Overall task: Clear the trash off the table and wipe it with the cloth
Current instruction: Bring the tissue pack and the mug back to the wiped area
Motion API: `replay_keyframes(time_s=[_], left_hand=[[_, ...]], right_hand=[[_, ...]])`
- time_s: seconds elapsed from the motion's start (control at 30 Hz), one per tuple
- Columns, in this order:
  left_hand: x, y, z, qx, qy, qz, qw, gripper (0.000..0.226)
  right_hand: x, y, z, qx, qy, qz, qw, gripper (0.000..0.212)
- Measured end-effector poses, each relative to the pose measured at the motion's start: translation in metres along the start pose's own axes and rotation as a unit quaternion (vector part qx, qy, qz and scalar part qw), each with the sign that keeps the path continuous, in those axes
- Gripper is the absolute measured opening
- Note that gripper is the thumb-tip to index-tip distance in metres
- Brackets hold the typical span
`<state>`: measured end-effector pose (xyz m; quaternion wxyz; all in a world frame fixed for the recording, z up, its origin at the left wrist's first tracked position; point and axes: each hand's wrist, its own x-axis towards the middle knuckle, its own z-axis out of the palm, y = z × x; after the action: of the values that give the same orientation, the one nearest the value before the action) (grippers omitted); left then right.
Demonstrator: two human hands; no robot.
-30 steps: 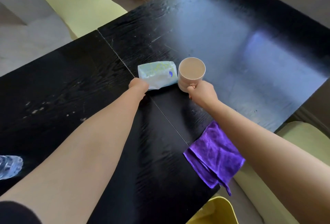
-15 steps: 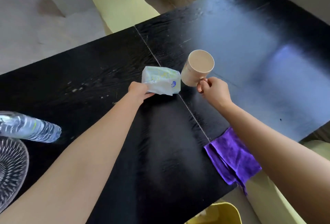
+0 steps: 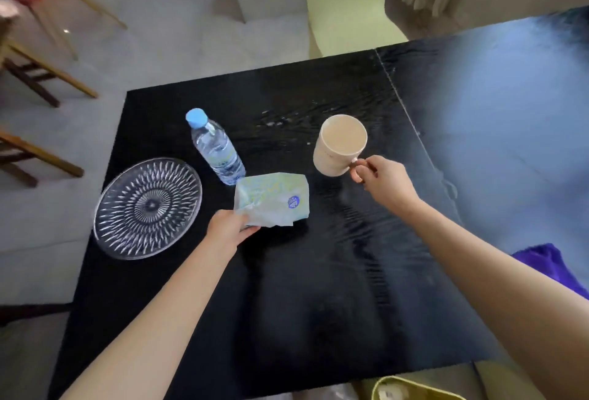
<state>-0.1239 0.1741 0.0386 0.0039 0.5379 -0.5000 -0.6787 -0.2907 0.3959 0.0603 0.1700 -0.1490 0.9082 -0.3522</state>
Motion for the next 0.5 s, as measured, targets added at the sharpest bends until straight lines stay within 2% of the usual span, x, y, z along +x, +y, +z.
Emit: replay_keyframes(time_s=[0.17, 0.37, 0.43, 0.5], left_hand=[[-0.015, -0.03, -0.076, -0.007, 0.038, -0.009, 0.999, 0.03], [-0.027, -0.062, -0.127, -0.008, 0.065, -0.041, 0.997, 0.034], [-0.032, -0.069, -0.137, -0.028, 0.069, -0.053, 0.996, 0.028], [-0.037, -0.075, -0.143, -0.038, 0.056, -0.062, 0.996, 0.015]], right_hand=[[-0.01, -0.042, 0.058, 0.005, -0.07, -0.047, 0.996, 0.021], [-0.021, -0.077, 0.113, -0.008, -0.136, -0.065, 0.989, 0.024], [-0.024, -0.084, 0.126, -0.017, -0.15, -0.069, 0.986, 0.028], [-0.027, -0.089, 0.136, -0.025, -0.164, -0.071, 0.984, 0.023]])
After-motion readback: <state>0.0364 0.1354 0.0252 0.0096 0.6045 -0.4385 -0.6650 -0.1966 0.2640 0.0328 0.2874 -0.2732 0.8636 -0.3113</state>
